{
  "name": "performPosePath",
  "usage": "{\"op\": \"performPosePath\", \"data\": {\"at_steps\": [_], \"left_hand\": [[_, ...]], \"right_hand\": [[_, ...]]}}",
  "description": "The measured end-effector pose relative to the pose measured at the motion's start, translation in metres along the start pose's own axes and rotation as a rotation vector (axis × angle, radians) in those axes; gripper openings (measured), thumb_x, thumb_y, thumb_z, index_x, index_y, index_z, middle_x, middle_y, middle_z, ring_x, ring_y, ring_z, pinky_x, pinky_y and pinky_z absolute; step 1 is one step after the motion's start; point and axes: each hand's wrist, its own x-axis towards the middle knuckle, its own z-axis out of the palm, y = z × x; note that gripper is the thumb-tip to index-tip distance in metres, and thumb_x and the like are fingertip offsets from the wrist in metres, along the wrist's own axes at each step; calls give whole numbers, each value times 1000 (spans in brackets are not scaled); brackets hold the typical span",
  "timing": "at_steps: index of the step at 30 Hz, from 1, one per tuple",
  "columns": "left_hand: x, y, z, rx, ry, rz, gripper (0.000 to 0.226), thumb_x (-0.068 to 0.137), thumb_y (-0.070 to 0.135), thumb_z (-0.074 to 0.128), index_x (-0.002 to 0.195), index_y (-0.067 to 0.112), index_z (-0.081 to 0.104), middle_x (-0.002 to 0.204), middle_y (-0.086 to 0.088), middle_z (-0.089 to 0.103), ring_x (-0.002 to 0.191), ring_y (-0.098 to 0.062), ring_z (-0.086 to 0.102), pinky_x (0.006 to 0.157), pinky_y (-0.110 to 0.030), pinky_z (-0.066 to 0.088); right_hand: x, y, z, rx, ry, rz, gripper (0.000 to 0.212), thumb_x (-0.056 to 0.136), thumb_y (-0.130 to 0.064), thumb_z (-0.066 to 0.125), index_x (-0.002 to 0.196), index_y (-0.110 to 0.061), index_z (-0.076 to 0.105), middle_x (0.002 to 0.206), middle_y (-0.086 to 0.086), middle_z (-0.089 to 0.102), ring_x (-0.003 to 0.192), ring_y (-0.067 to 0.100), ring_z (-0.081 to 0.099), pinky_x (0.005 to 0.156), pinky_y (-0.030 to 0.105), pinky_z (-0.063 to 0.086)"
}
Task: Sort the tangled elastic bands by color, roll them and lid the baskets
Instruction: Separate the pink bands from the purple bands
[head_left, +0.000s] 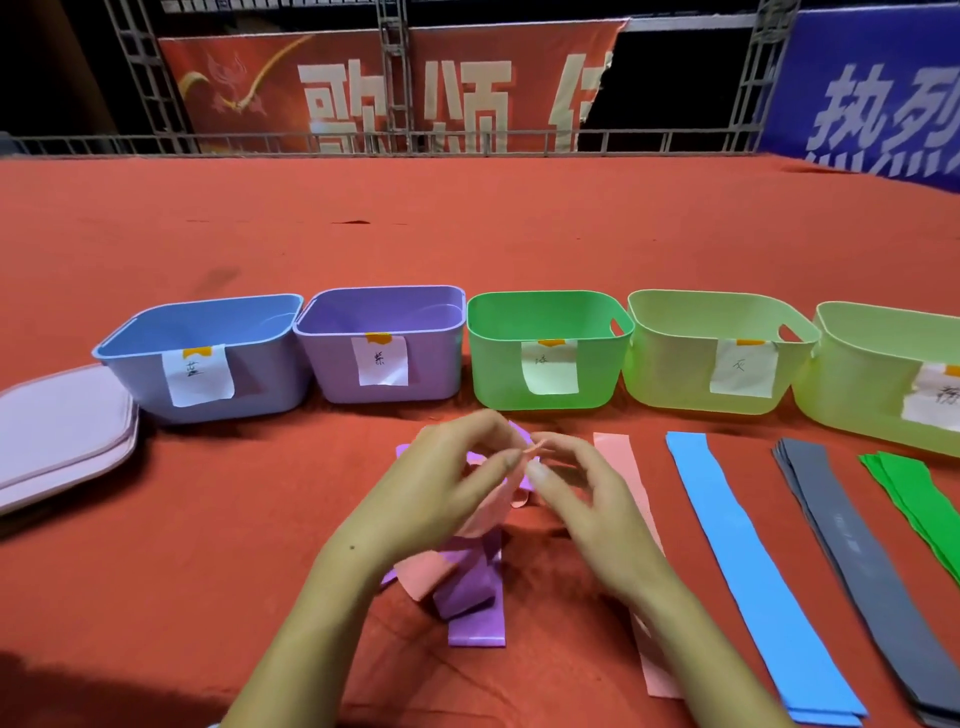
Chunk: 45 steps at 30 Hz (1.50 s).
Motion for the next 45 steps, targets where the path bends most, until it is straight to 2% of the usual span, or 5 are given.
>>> {"op": "performPosePath", "data": {"at_steps": [6,13,22,33,45], "left_hand": [[-5,20,-13,-375,132,13,10,109,15,61,112,12,70,96,-11,78,89,-38,72,78,-56,60],[2,27,-21,-614,427,-4,13,107,8,61,114,2,71,86,-10,76,75,-19,69,64,-39,63],[14,19,-35,-854,785,-49,14,107,13,64,119,18,71,79,-6,66,70,-17,63,64,-33,57],[41,-22,22,-704,649,-410,18,97,-2,64,102,5,79,90,-15,79,79,-22,75,62,-29,64],[117,-14,97,-576,396,-333,7,99,2,73,97,9,74,72,0,76,65,-14,72,53,-29,62]], "right_hand": [[-9,-8,11,78,-140,-39,42,92,-6,80,129,-22,69,121,-4,78,115,15,73,99,33,58],[-14,-14,9,83,-182,-33,32,81,-15,91,106,-6,74,99,10,81,87,18,75,80,40,60],[-39,-35,-14,-25,-383,62,43,91,-15,84,128,-23,62,101,7,81,89,16,75,80,32,58],[-84,-20,-77,-223,-416,219,80,96,-19,74,154,-52,31,118,-5,78,107,15,74,100,39,56],[-107,-9,-121,-275,-272,216,69,84,-24,88,133,-50,48,76,-6,53,58,15,51,61,31,47]]}}
